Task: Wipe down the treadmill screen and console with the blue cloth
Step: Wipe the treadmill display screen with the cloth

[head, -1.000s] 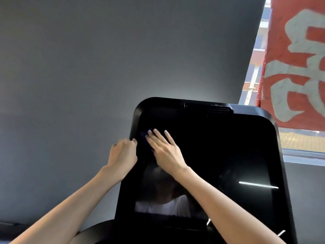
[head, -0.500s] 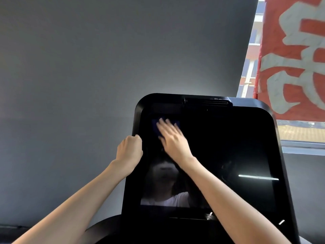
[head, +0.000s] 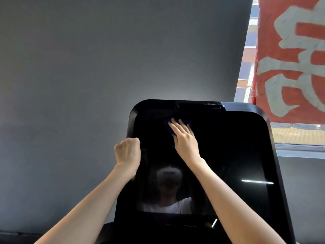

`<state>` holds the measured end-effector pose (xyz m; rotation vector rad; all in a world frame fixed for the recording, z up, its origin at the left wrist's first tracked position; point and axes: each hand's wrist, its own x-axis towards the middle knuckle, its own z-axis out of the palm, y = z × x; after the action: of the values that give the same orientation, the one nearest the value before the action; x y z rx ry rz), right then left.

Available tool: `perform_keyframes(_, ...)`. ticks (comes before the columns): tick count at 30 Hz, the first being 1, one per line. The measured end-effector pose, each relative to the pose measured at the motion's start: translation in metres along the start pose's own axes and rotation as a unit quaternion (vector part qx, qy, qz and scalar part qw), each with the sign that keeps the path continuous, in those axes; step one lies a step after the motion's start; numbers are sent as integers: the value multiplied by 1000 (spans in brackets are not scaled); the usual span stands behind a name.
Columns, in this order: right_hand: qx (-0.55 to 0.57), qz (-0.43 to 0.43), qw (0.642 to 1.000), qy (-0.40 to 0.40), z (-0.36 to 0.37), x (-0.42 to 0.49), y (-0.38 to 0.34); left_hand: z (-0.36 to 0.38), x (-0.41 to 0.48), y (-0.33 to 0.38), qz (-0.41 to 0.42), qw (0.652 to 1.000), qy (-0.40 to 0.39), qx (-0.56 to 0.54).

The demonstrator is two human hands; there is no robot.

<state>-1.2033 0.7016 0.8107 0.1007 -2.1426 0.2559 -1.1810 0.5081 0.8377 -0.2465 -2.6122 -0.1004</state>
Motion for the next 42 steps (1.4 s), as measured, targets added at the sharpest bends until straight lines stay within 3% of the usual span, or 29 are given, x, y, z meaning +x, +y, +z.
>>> perform_keyframes(2,10,-43,999,-6,4,-16,-7,2,-1,5,2,1000,3,17)
perform_keyframes(5,-12,-203,975,-86,4,-53,-7,1,-3,14,1,999,0,45)
perform_keyframes(7,-33,-260,960,-100,-4,-52,9,-1,-4,16,3,998,4,59)
perform_keyframes(9,-49,-230,970,-56,-9,-34,28,0,-6,16,5,998,9,63)
perform_keyframes(13,-25,4,1000,-3,-21,-9,40,-4,-6,10,-2,999,2,40)
perform_keyframes(15,-29,-43,999,14,-14,-24,27,-5,-7,11,0,999,-3,39)
perform_keyframes(17,-28,-204,977,-62,-12,-47,20,-7,-7,15,3,999,-14,48)
perform_keyframes(19,-34,-288,945,-149,-24,-48,37,-5,-8,17,7,998,-24,63)
perform_keyframes(21,-13,-231,965,-126,-38,-31,66,-3,-7,17,4,997,-23,71)
perform_keyframes(23,21,-79,996,-42,-50,-14,94,-3,-6,17,-2,997,-21,72)
perform_keyframes(25,12,15,1000,5,-52,-13,97,-3,-3,19,-12,996,-26,79)
perform_keyframes(26,5,16,1000,15,-49,-18,90,-3,-2,20,-18,996,-29,77)
perform_keyframes(28,-5,-71,997,-6,-45,-36,78,-2,2,25,-25,996,-30,77)
perform_keyframes(30,6,-190,977,-100,-51,-49,82,0,4,28,-22,994,-32,100)
perform_keyframes(32,24,-238,957,-162,-66,-42,104,3,3,30,-14,991,-32,126)
perform_keyframes(34,33,-193,975,-106,-77,-29,131,6,1,32,-6,990,-33,139)
perform_keyframes(37,49,9,999,21,-81,-22,142,8,3,34,-5,987,-37,157)
perform_keyframes(38,44,37,998,40,-78,-26,134,7,3,34,-2,986,-36,164)
perform_keyframes(39,38,23,998,37,-75,-32,127,9,5,35,-7,985,-34,167)
perform_keyframes(42,29,-184,979,-86,-76,-58,123,10,6,34,-10,984,-30,173)
